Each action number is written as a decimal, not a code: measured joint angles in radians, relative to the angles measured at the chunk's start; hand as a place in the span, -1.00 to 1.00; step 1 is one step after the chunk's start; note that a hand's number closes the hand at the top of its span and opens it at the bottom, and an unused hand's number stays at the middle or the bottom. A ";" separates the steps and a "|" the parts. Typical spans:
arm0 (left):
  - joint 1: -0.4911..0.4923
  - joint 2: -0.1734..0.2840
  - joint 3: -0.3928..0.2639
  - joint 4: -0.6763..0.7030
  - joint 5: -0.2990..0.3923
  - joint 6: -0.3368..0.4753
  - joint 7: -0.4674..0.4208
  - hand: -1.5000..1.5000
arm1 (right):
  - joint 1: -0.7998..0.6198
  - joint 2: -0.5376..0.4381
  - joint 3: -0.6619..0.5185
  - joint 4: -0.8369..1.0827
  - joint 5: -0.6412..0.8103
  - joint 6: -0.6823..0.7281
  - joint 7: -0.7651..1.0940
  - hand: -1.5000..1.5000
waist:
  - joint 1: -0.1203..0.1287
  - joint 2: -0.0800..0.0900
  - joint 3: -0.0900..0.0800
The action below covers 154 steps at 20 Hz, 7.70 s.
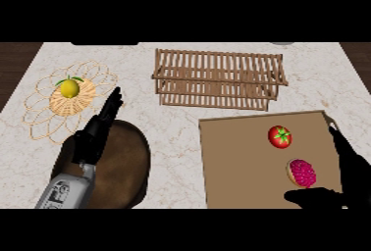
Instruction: Pick the cupcake from the tray and place it in the tiered shelf
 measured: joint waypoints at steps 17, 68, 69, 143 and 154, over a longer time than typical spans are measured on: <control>-0.007 -0.035 0.069 -0.007 -0.046 -0.062 0.022 0.00 | -0.002 0.114 -0.056 0.139 0.113 0.050 -0.063 -1.00 | 0.000 0.000 0.000; -0.041 -0.115 0.086 0.010 -0.124 -0.128 0.039 0.00 | -0.657 0.371 0.689 0.386 0.403 -0.380 0.104 1.00 | 0.062 -0.009 -0.002; -0.041 -0.111 0.089 0.009 -0.123 -0.131 0.037 0.00 | -0.682 0.371 0.678 0.387 0.416 -0.381 0.114 1.00 | 0.061 -0.010 -0.003; 0.035 -0.105 0.125 -0.075 -0.127 -0.131 0.047 0.00 | -1.257 0.358 -0.155 1.080 0.919 -0.546 0.003 -1.00 | 0.004 -0.002 0.000; 0.034 -0.104 0.129 -0.086 -0.128 -0.139 0.064 0.00 | -1.180 0.378 -0.173 0.888 0.863 -0.566 0.009 -1.00 | 0.007 -0.003 0.000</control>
